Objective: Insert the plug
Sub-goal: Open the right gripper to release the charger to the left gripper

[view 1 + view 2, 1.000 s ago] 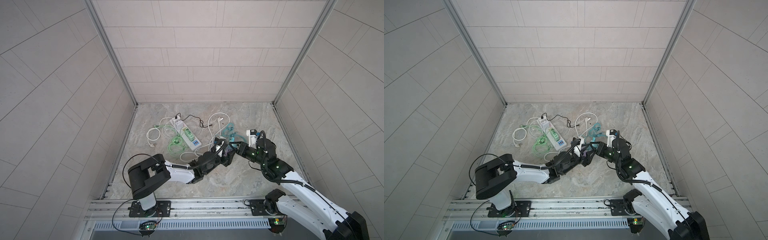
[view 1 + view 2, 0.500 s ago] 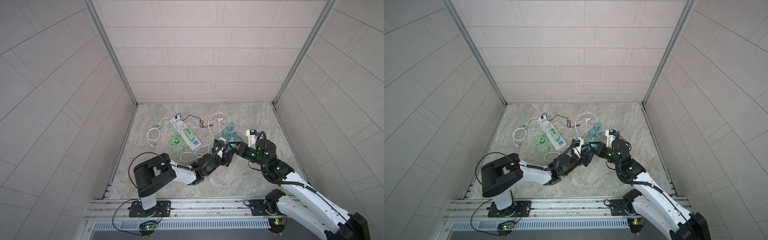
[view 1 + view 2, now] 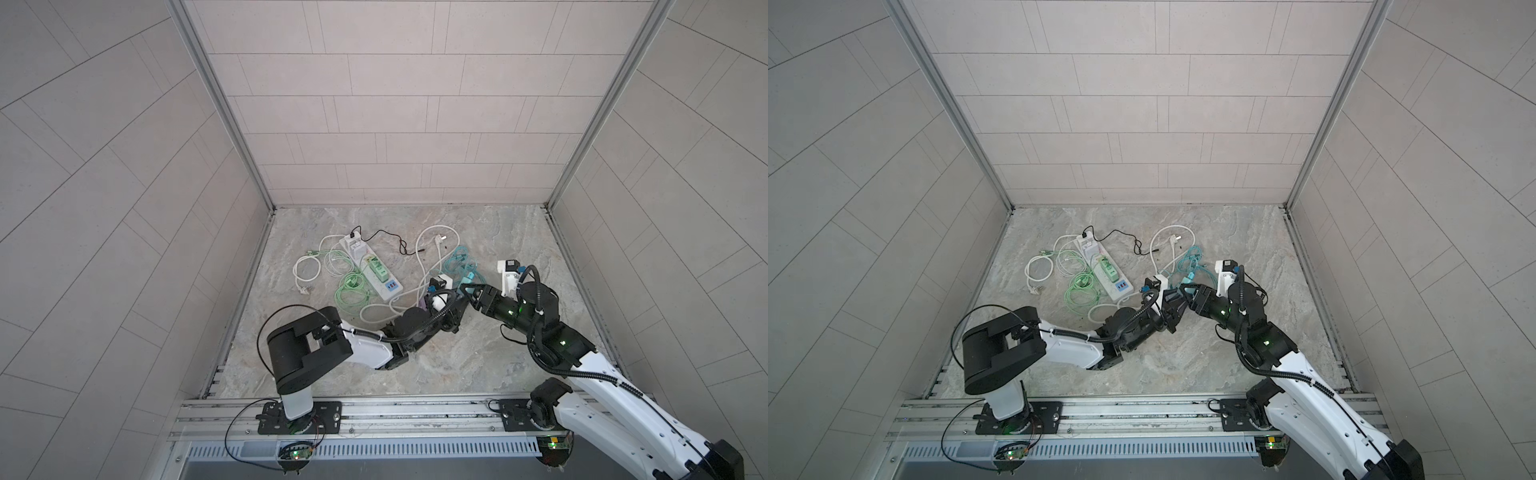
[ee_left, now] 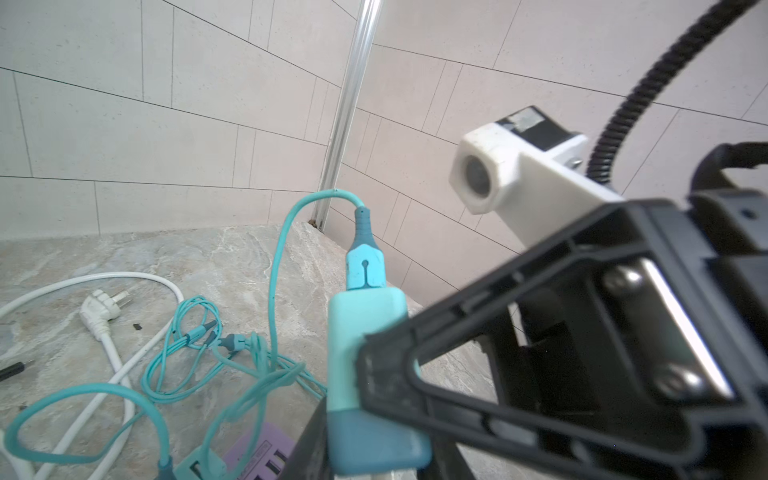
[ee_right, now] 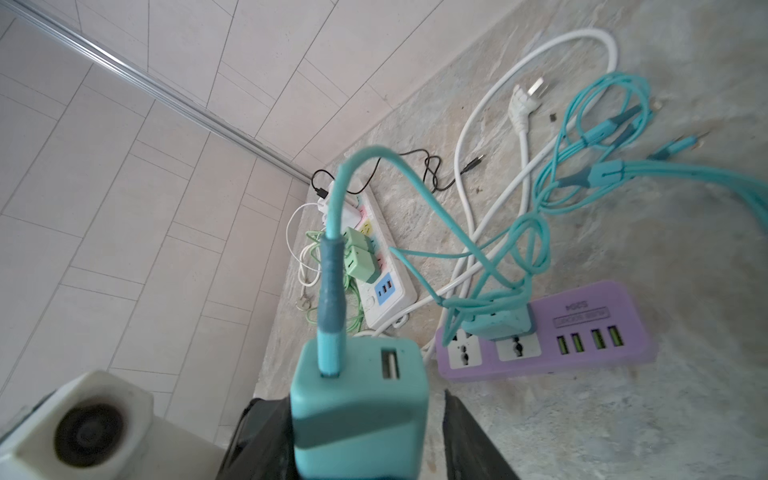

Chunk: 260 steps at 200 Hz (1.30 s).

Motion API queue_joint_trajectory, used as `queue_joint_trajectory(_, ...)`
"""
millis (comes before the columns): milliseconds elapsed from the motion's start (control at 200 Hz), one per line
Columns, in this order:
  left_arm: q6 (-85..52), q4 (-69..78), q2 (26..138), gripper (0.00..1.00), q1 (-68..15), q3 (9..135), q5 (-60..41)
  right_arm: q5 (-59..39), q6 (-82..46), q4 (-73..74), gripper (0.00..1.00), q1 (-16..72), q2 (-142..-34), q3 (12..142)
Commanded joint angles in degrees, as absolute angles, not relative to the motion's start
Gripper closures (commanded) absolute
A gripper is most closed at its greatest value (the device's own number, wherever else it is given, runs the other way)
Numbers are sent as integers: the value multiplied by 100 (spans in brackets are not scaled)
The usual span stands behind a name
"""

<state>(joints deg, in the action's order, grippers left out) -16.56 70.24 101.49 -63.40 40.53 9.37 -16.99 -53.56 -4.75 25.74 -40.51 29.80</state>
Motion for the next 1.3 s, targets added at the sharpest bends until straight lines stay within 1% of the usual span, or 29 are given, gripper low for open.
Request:
queue_joint_trajectory(0, -1475, 7366, 10157, 97, -6284, 4064, 1028, -1334, -4968, -1454, 35, 2432, -3959, 3492)
queue_joint_trajectory(40, -1423, 7331, 10143, 97, -6284, 4042, 996, -1385, -4851, -1761, 32, 2327, -4027, 3785)
queue_joint_trajectory(185, -1140, 7235, 10056, 98, -6275, 3969, 800, -1887, -4480, -2367, 30, 1941, -4222, 4184)
queue_joint_trajectory(355, -689, 7244, 10020, 99, -6189, 3896, 236, -3603, -4035, -2435, 30, 1400, -4509, 4362)
queue_joint_trajectory(450, -501, 7345, 10020, 98, -6092, 3844, -85, -4071, -3606, -2660, 30, 1294, -4672, 4479)
queue_joint_trajectory(646, -128, 7427, 9972, 98, -5899, 3792, -887, -4419, -3144, -2873, 31, 1240, -4744, 4648)
queue_joint_trajectory(726, 25, 7457, 9934, 97, -5871, 3751, -1073, -4342, -2950, -3064, 34, 1232, -4779, 4730)
queue_joint_trajectory(906, 202, 7435, 9940, 96, -5812, 3710, -1472, -4646, -2772, -3077, 36, 1236, -4888, 4796)
queue_joint_trajectory(1141, 307, 7186, 9923, 96, -5801, 3745, -1779, -4675, -2514, -3209, 39, 1231, -5023, 4753)
queue_joint_trajectory(1296, 367, 7119, 9880, 96, -5801, 3740, -1739, -4667, -2443, -3238, 42, 1236, -5102, 4754)
